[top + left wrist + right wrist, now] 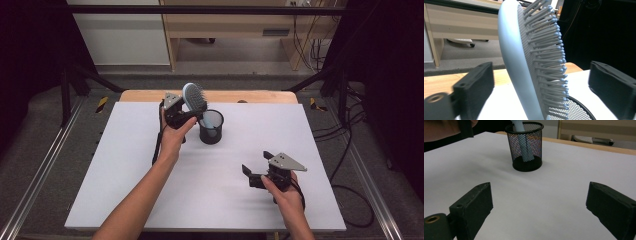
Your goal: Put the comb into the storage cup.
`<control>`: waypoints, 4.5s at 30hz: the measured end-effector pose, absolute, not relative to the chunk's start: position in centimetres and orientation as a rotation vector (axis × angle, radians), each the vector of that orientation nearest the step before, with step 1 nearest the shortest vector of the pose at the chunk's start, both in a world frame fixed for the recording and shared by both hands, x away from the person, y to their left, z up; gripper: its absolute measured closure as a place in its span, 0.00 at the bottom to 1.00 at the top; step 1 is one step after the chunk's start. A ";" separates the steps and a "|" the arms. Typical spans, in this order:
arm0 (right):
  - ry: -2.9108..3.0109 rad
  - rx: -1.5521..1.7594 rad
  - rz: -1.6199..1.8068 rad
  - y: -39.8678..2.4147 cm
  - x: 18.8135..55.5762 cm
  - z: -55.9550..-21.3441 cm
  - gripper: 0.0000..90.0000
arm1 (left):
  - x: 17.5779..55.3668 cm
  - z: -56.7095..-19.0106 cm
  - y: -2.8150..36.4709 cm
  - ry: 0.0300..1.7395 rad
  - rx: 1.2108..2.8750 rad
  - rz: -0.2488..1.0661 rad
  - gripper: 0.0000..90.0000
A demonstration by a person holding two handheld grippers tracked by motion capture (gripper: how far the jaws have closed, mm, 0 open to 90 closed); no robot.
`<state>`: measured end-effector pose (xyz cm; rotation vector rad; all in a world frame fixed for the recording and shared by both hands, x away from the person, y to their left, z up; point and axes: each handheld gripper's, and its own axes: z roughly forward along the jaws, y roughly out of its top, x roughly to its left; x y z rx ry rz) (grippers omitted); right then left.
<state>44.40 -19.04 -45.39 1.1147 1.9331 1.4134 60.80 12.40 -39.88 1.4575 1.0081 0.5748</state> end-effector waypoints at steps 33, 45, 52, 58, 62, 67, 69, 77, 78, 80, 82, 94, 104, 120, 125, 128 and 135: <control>1.935 1.105 1.412 -19.0 44.4 -45.3 0.08 | 58.1 -39.6 13.6 0.957 1.466 0.607 0.02; 1.926 1.101 1.420 -19.1 44.3 -45.1 0.06 | 56.7 -39.2 15.1 0.947 1.483 0.623 0.02; 1.928 1.096 1.423 -19.1 44.3 -45.1 0.05 | 55.5 -39.3 16.3 0.934 1.496 0.630 0.02; 1.927 1.097 1.422 -19.2 44.3 -45.1 0.03 | 54.5 -39.4 17.6 0.929 1.498 0.634 0.02; 1.917 1.111 1.423 -19.4 44.3 -45.0 0.02 | 53.8 -39.6 18.4 0.921 1.509 0.645 0.02; 1.916 1.127 1.433 -19.5 44.3 -44.9 0.03 | 53.2 -39.8 19.3 0.921 1.508 0.648 0.02; 1.919 1.130 1.438 -19.5 44.3 -44.9 0.03 | 53.0 -39.8 19.7 0.922 1.507 0.646 0.02; 1.937 1.094 1.430 -19.5 44.4 -45.0 0.04 | 51.9 -39.7 21.4 0.909 1.525 0.668 0.02; 1.938 1.091 1.422 -19.6 44.4 -45.0 0.04 | 51.7 -39.6 21.7 0.908 1.522 0.670 0.02; 1.930 1.093 1.420 -19.7 44.4 -45.0 0.04 | 51.4 -39.6 22.3 0.911 1.518 0.671 0.02; 1.921 1.088 1.416 -19.8 44.3 -45.0 0.04 | 51.0 -39.7 22.8 0.913 1.516 0.671 0.02; 1.887 1.090 1.405 -19.9 44.8 -44.2 0.04 | 49.0 -39.8 26.7 0.928 1.485 0.696 0.02; 1.832 1.103 1.402 -21.5 44.1 -44.2 0.04 | 47.3 -39.7 29.6 0.940 1.458 0.723 0.01; 1.802 1.099 1.398 -23.5 43.0 -45.4 0.05 | 45.3 -39.6 33.1 0.945 1.444 0.769 0.01; 1.812 1.088 1.393 -23.6 42.8 -45.7 0.05 | 44.8 -39.9 33.5 0.941 1.450 0.772 0.01; 1.820 1.079 1.383 -23.5 42.7 -45.8 0.05 | 44.4 -40.2 33.8 0.950 1.436 0.767 0.01; 1.836 1.066 1.374 -23.4 42.6 -46.0 0.04 | 43.8 -40.9 34.7 0.970 1.392 0.757 0.01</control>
